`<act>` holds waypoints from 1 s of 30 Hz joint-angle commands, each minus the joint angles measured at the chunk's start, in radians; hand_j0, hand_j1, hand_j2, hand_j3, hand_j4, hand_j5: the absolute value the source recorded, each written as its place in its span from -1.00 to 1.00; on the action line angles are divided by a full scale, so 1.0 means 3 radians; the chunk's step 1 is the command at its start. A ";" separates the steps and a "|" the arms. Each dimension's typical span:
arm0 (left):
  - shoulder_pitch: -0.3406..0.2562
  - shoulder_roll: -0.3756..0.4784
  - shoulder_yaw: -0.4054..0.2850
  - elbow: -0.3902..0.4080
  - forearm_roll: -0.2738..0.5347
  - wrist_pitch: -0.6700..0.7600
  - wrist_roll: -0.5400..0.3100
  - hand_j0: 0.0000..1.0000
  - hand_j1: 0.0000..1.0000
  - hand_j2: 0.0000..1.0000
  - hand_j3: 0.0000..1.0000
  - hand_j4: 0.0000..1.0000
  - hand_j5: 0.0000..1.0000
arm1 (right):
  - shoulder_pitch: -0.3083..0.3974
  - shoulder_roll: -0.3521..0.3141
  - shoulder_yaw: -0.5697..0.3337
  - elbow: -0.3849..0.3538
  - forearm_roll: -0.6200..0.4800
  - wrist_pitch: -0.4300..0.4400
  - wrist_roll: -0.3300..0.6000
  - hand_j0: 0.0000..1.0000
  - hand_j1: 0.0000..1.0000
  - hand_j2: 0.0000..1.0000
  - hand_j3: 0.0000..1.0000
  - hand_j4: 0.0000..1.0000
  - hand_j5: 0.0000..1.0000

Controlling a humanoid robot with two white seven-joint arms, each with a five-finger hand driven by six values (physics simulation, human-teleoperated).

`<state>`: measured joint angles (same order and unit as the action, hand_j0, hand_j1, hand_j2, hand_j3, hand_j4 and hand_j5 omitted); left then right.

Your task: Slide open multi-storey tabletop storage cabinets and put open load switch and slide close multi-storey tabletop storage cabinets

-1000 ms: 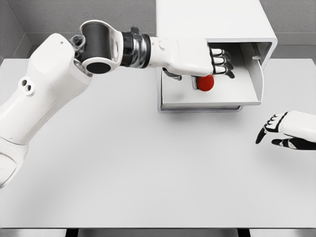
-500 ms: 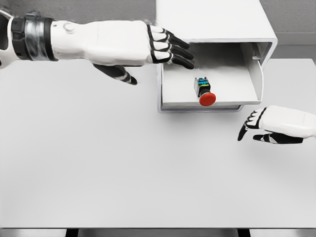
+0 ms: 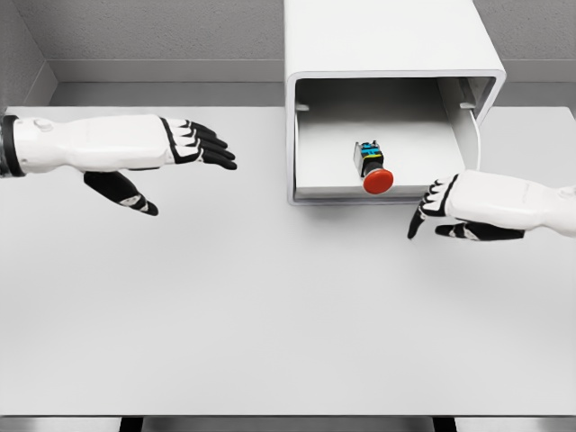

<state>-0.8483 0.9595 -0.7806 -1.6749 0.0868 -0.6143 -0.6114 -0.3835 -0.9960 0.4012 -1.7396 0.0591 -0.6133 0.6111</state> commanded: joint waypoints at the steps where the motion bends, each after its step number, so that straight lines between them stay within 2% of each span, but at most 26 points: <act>1: 0.0005 -0.0018 -0.0006 0.0015 -0.0008 0.0011 0.0002 1.00 1.00 1.00 1.00 1.00 1.00 | -0.0010 0.0048 0.0059 0.0031 0.0013 0.0008 -0.0001 0.13 0.13 0.13 0.13 0.13 0.13; 2: 0.0138 -0.0023 -0.0006 0.0015 -0.0085 0.0011 0.0002 1.00 1.00 1.00 1.00 1.00 1.00 | -0.0046 0.0063 0.0120 0.0056 0.0064 0.0008 -0.0001 0.13 0.13 0.13 0.13 0.13 0.13; 3: 0.0215 -0.0054 -0.0021 0.0055 -0.0294 0.0011 0.0002 1.00 1.00 1.00 1.00 1.00 1.00 | -0.0077 0.0104 0.0151 0.0072 0.0074 0.0008 -0.0001 0.13 0.13 0.13 0.13 0.13 0.13; 4: 0.0251 -0.0156 -0.0021 0.0132 -0.0392 0.0011 0.0002 1.00 1.00 1.00 1.00 1.00 1.00 | -0.0113 0.0119 0.0181 0.0113 0.0074 0.0008 -0.0001 0.14 0.14 0.14 0.14 0.14 0.14; 7: 0.0281 -0.0207 -0.0026 0.0705 -0.0402 0.0011 0.0002 1.00 1.00 1.00 1.00 1.00 1.00 | -0.0189 0.0181 0.0238 0.0215 0.0146 0.0008 -0.0001 0.15 0.15 0.15 0.15 0.15 0.15; 13: 0.0358 -0.0233 -0.0093 0.0695 -0.0397 0.0011 0.0002 1.00 1.00 1.00 1.00 1.00 1.00 | -0.0297 0.0262 0.0335 0.0430 0.0161 0.0008 -0.0001 0.16 0.16 0.16 0.16 0.16 0.16; 19: 0.0353 -0.0222 -0.0093 0.0705 -0.0392 0.0011 0.0002 1.00 1.00 1.00 1.00 1.00 1.00 | -0.0522 0.0380 0.0345 0.0706 0.0161 0.0008 -0.0001 0.21 0.21 0.21 0.21 0.21 0.21; 24: 0.0353 -0.0212 -0.0103 0.0710 -0.0392 0.0011 0.0002 1.00 1.00 1.00 1.00 1.00 1.00 | -0.0706 0.0498 0.0493 0.0849 0.0161 0.0008 -0.0001 0.21 0.21 0.21 0.21 0.21 0.21; 27: 0.0353 -0.0222 -0.0103 0.0720 -0.0397 0.0011 0.0002 1.00 1.00 1.00 1.00 1.00 1.00 | -0.0696 0.0457 0.0483 0.0798 0.0151 0.0008 -0.0001 0.24 0.24 0.24 0.24 0.24 0.24; 29: 0.0353 -0.0228 -0.0103 0.0725 -0.0397 0.0011 0.0002 1.00 1.00 1.00 1.00 1.00 1.00 | -0.0548 0.0155 0.0335 0.0486 0.0135 0.0008 -0.0001 0.30 0.30 0.30 0.30 0.30 0.30; 30: 0.0353 -0.0228 -0.0108 0.0736 -0.0397 0.0011 0.0002 1.00 1.00 1.00 1.00 1.00 1.00 | -0.0374 0.0135 0.0146 0.0384 0.0135 0.0008 -0.0001 0.37 0.37 0.37 0.37 0.37 0.37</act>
<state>-0.7423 0.8911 -0.8129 -1.4559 -0.0387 -0.6136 -0.6113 -0.4476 -0.9159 0.4916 -1.5714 0.1055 -0.6116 0.6108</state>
